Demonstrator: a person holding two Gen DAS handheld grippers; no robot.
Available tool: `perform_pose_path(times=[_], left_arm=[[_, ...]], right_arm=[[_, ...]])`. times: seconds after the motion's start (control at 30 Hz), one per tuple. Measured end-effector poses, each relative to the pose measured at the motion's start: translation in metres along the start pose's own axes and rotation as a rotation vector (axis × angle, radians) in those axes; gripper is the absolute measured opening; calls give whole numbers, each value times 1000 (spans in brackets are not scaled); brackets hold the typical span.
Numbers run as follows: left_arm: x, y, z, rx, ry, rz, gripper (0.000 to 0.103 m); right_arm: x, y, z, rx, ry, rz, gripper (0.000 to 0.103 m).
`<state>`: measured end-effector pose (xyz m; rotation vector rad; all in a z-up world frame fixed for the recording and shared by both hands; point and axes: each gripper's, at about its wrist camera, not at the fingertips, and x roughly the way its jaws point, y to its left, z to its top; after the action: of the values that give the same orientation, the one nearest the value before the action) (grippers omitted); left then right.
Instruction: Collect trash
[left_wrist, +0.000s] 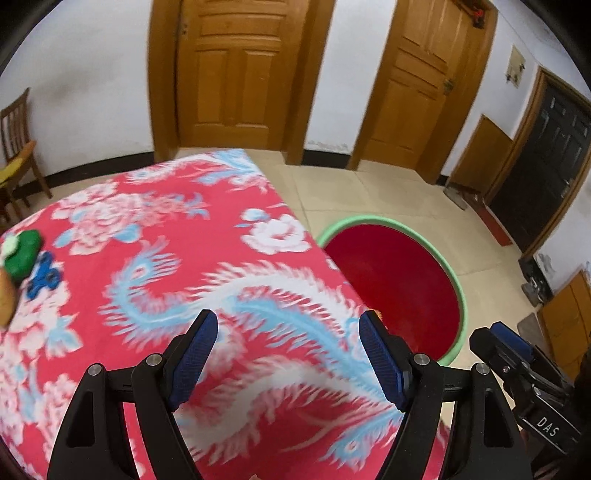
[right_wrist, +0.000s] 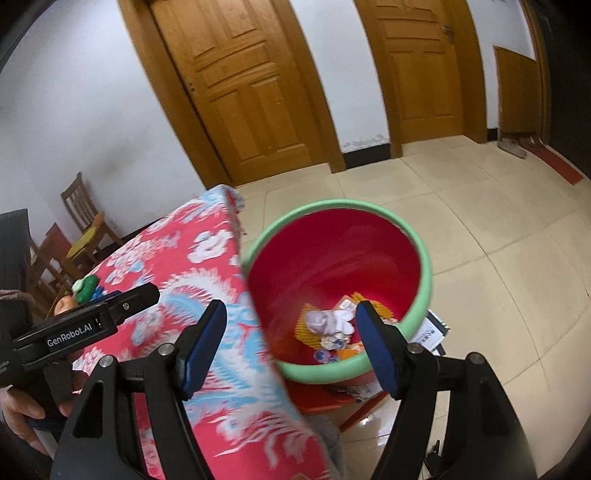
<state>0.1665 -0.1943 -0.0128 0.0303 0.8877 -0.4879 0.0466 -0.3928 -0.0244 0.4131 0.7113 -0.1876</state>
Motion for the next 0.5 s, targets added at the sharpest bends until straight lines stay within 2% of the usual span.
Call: perform_pose_path(times=[0.5], left_arm=[[-82, 53, -40, -70, -85, 122, 80]], right_arm=[[-23, 81, -21, -147, -21, 98, 72]])
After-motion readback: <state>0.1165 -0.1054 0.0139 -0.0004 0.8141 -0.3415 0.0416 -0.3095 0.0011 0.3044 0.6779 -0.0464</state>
